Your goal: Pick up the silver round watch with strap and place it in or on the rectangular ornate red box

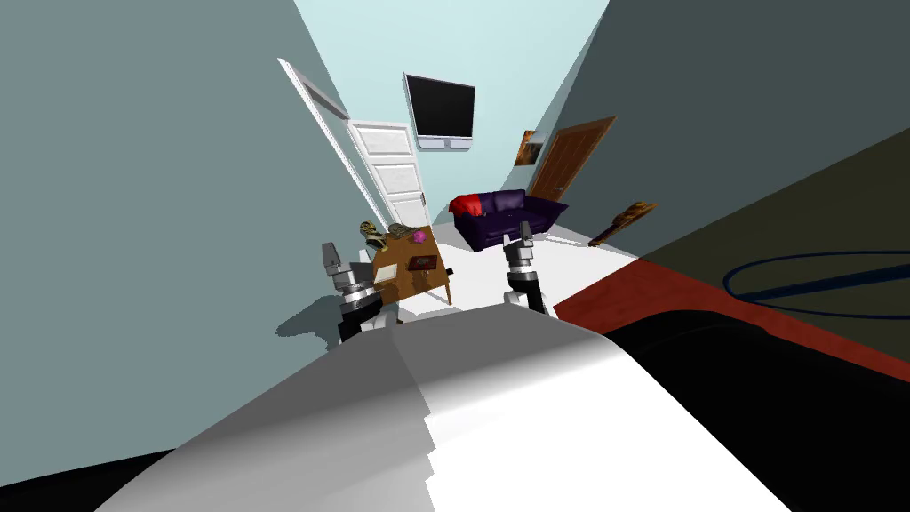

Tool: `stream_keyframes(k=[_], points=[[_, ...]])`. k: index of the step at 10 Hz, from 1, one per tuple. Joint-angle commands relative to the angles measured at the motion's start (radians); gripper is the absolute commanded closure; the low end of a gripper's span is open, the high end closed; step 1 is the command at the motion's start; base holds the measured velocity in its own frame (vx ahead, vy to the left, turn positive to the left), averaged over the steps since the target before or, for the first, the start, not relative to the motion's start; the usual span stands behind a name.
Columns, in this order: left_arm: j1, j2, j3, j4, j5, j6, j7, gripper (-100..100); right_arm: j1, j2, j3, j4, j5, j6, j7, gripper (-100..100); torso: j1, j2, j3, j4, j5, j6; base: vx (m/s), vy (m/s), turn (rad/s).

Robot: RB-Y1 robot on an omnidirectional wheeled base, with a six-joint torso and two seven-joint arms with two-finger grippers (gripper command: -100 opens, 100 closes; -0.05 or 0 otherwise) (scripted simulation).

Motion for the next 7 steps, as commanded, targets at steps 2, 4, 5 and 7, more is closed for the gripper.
stream_keyframes(k=[2, 4, 5, 7], points=[[0.009, 0.065, 0.008, 0.013, -0.012, 0.013, 0.007, -100, 0.0, 0.0, 0.0, 0.0, 0.0, 0.0, 0.0, 0, 0.0, 0.0, 0.0, 0.0, 0.0, 0.0, -0.008, -0.013, -0.106], [0.022, 0.114, 0.019, 0.032, -0.028, 0.032, 0.017, -100, 0.0, 0.0, 0.0, 0.0, 0.0, 0.0, 0.0, 0, -0.001, 0.001, 0.001, 0.0, 0.0, 0.0, -0.017, -0.029, -0.174], [0.03, 0.134, 0.027, 0.044, -0.039, 0.044, 0.024, -100, 0.0, 0.0, 0.0, 0.0, 0.0, 0.0, 0.0, 0, -0.002, 0.001, 0.001, 0.0, 0.0, 0.0, -0.024, -0.037, -0.199], [0.049, 0.165, 0.046, 0.072, -0.063, 0.072, 0.039, -100, 0.0, 0.0, 0.0, 0.0, 0.0, 0.0, 0.0, 0, -0.002, 0.002, 0.001, 0.0, -0.001, 0.0, -0.034, -0.049, -0.25]])
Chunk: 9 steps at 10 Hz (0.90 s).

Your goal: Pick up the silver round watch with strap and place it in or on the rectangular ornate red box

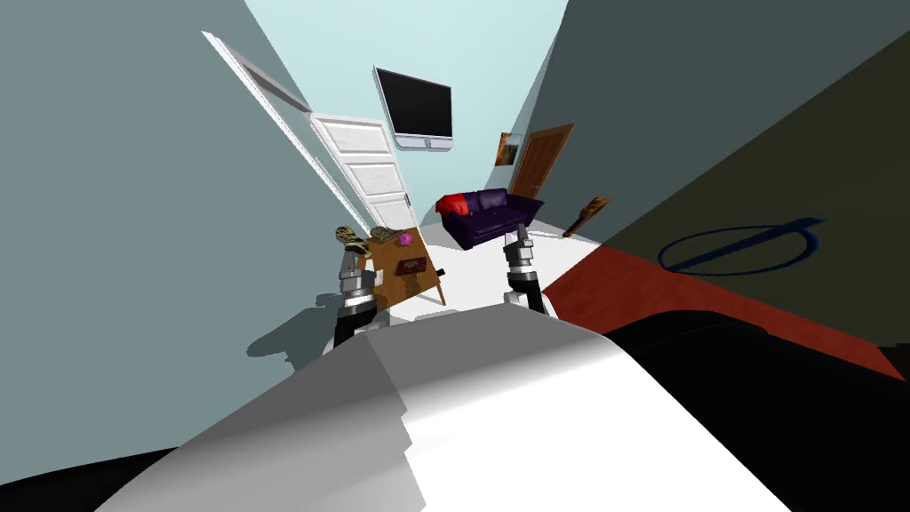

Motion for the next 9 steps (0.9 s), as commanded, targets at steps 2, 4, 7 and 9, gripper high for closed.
stream_keyframes(k=[2, 4, 7, 9], points=[[0.028, 0.026, 0.023, 0.045, -0.04, 0.041, 0.02, -100, 0.0, 0.0, 0.0, 0.0, 0.0, 0.0, 0.0, 0, -0.001, 0.001, 0.0, 0.0, 0.0, 0.0, -0.046, -0.067, -0.316], [0.053, 0.041, 0.048, 0.08, -0.071, 0.078, 0.04, -100, 0.0, 0.0, 0.0, 0.0, 0.0, 0.0, 0.0, 0, -0.001, 0.0, 0.0, 0.0, 0.0, 0.0, -0.036, -0.071, -0.301], [0.091, 0.055, 0.087, 0.138, -0.123, 0.137, 0.071, -100, 0.0, 0.0, 0.0, 0.0, 0.0, 0.0, 0.0, 0, -0.001, 0.0, 0.0, 0.0, 0.0, 0.0, -0.034, -0.083, -0.335], [0.104, 0.058, 0.099, 0.158, -0.141, 0.157, 0.081, -100, 0.0, 0.0, 0.0, 0.0, 0.0, 0.0, 0.0, 0, 0.0, 0.0, 0.0, 0.0, 0.0, -0.001, -0.016, -0.049, -0.177]])
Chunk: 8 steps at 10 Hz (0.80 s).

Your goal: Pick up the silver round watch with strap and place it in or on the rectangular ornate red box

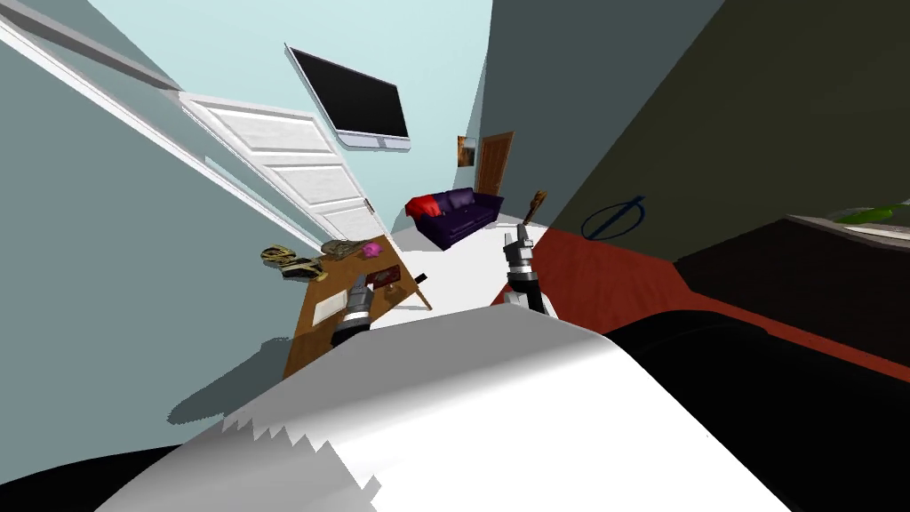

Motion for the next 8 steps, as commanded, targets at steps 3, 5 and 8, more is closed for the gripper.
stream_keyframes(k=[3, 5, 8], points=[[0.038, 0.008, 0.044, 0.086, -0.065, 0.064, 0.035, -100, 0.0, 0.0, 0.0, 0.0, 0.0, 0.0, 0.0, 0, 0.0, 0.0, 0.0, 0.0, 0.0, 0.0, -0.001, -0.054, -0.339], [0.05, 0.007, 0.054, 0.107, -0.086, 0.084, 0.044, -100, 0.0, 0.0, 0.0, 0.0, 0.0, 0.0, 0.0, 0, 0.0, -0.002, -0.001, 0.0, 0.0, 0.0, 0.025, -0.037, -0.202], [0.086, 0.0, 0.075, 0.175, -0.152, 0.143, 0.064, -100, 0.0, 0.0, 0.0, 0.0, 0.0, 0.0, 0.0, 0, 0.003, -0.003, -0.002, -0.001, 0.0, 0.0, 0.042, -0.009, -0.249]])
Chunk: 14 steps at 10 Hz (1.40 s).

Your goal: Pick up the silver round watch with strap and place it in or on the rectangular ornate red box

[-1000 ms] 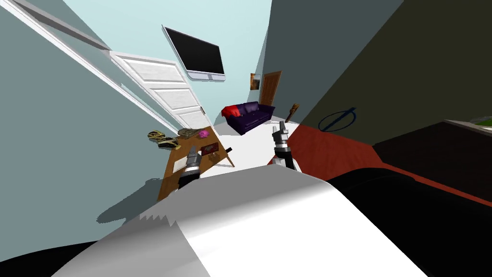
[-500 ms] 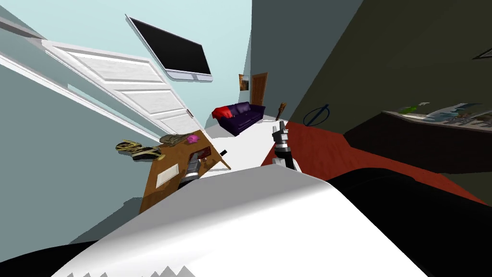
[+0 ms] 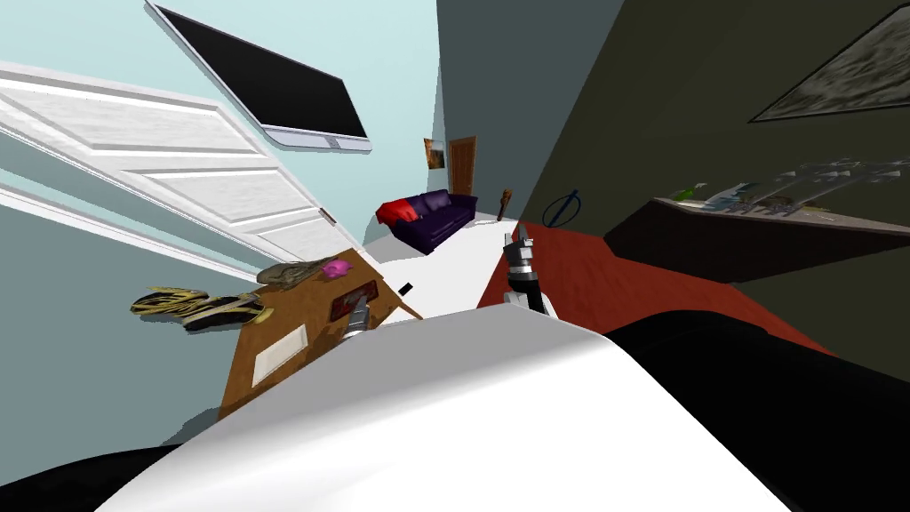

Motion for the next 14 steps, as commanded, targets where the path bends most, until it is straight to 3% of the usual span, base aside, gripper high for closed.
stream_keyframes(k=[1, 8, 9, 14], points=[[0.024, 0.009, 0.017, 0.043, -0.03, 0.027, 0.02, -100, 0.0, 0.0, 0.0, 0.0, 0.0, 0.0, 0.0, 0, 0.0, 0.0, 0.0, 0.0, 0.0, 0.0, 0.075, 0.012, -0.275], [0.098, -0.019, 0.025, 0.218, -0.205, 0.156, 0.044, -100, 0.0, 0.0, 0.0, 0.0, 0.0, 0.0, 0.0, 0, 0.007, -0.005, -0.003, -0.001, 0.001, -0.001, 0.106, 0.082, -0.204], [0.098, -0.019, 0.025, 0.218, -0.205, 0.156, 0.044, -100, 0.0, 0.0, 0.0, 0.0, 0.0, 0.0, 0.0, 0, 0.007, -0.004, -0.003, -0.001, 0.001, -0.001, 0.054, 0.086, -0.064], [0.138, -0.025, 0.02, 0.335, -0.318, 0.234, 0.052, -100, 0.0, 0.0, 0.0, 0.0, 0.0, 0.0, 0.0, 0, 0.008, -0.004, -0.002, -0.001, 0.002, -0.001, 0.081, 0.119, -0.146]])
